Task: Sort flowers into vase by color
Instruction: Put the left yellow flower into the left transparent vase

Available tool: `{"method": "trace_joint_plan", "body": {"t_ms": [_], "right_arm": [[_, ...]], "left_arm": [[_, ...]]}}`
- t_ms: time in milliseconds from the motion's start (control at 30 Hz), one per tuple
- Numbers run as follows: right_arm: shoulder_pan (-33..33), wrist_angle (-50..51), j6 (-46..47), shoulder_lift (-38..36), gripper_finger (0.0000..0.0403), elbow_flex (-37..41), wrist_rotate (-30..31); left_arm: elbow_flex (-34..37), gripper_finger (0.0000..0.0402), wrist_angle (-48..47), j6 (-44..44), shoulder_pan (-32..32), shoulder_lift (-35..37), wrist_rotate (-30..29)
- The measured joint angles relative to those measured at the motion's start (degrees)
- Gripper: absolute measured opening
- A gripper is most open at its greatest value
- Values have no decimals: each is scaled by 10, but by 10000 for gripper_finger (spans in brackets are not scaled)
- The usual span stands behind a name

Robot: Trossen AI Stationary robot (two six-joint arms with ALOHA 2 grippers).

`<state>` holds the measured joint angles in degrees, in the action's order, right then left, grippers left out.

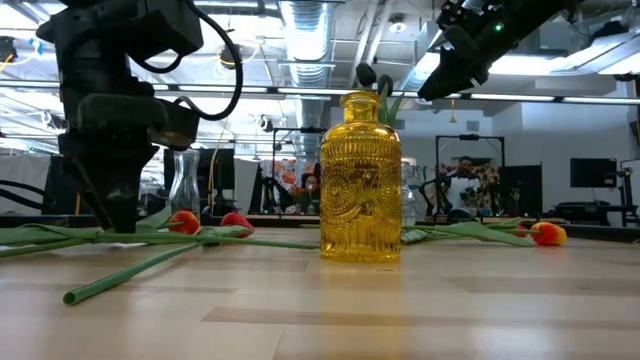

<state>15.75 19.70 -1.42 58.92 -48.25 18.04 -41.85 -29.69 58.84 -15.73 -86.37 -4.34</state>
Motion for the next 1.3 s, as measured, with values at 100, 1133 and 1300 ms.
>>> {"method": "trace_joint_plan", "body": {"t_ms": [100,1133,1300], "right_arm": [[0,0,0,0,235,0,0],[0,0,0,0,235,0,0],[0,0,0,0,235,0,0]], "left_arm": [[0,180,0,4,-5,0,-4],[3,12,9,68,-28,-18,-32],[-17,8,0,55,-25,-19,-59]]}}
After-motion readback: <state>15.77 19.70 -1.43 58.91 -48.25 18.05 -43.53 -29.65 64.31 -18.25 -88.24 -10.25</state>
